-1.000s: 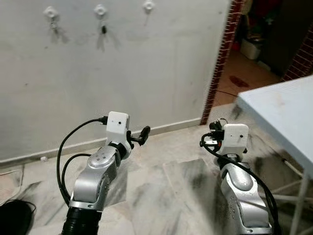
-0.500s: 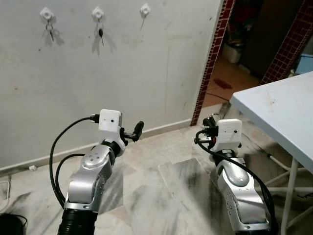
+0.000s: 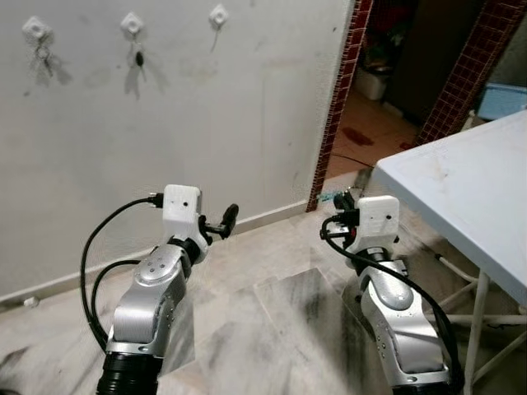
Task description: Hang keys on a hook
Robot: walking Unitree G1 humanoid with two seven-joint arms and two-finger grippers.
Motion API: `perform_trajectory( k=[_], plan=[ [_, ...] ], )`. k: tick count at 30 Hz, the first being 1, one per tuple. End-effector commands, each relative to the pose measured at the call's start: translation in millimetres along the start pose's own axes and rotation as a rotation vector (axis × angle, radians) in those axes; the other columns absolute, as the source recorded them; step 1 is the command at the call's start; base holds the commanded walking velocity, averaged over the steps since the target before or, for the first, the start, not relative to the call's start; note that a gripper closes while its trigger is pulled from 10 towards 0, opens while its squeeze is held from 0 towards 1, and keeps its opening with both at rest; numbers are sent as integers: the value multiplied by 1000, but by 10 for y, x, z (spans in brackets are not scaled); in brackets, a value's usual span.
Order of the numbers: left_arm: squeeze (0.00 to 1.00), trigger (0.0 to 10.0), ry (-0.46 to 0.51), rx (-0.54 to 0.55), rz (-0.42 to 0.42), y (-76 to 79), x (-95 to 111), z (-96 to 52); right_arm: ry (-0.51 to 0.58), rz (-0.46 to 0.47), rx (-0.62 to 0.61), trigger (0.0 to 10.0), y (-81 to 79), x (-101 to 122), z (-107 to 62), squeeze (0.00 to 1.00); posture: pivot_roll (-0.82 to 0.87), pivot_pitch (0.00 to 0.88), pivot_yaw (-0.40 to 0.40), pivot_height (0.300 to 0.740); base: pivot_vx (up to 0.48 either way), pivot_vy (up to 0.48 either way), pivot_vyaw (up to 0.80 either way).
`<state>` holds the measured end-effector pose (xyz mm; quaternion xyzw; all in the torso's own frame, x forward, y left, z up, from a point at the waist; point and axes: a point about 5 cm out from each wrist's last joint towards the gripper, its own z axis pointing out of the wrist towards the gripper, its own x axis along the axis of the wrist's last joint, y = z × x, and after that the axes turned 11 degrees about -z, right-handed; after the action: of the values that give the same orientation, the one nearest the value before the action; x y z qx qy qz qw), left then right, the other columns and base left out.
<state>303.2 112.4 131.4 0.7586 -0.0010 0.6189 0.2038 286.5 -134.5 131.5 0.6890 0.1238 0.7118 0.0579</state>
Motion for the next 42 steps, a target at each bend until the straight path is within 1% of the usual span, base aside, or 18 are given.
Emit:
perform_trajectory(
  k=[1,16,18,22,34,42],
  plan=[
    [0,10000,5,-1,18,-2,28,-3,18,0,-6,10000,23,54,10,0,120,0,-22,740,390,0,0],
    [0,10000,3,-4,19,11,13,1,27,-23,25,10000,-11,68,17,0,123,0,-28,740,392,0,0],
    [0,10000,2,-4,21,9,10,0,29,-35,30,10000,-19,73,25,0,123,0,-28,740,398,0,444],
    [0,10000,2,-2,20,4,10,0,35,-28,25,10000,-16,85,28,0,124,0,-29,740,401,0,600],
    [0,10000,-1,1,19,4,4,0,35,-32,28,10000,-19,82,31,0,124,0,-30,740,400,0,0],
    [0,10000,-1,-3,20,14,8,11,42,-27,34,10000,-40,93,33,0,125,0,-28,740,401,0,786]
  ],
)
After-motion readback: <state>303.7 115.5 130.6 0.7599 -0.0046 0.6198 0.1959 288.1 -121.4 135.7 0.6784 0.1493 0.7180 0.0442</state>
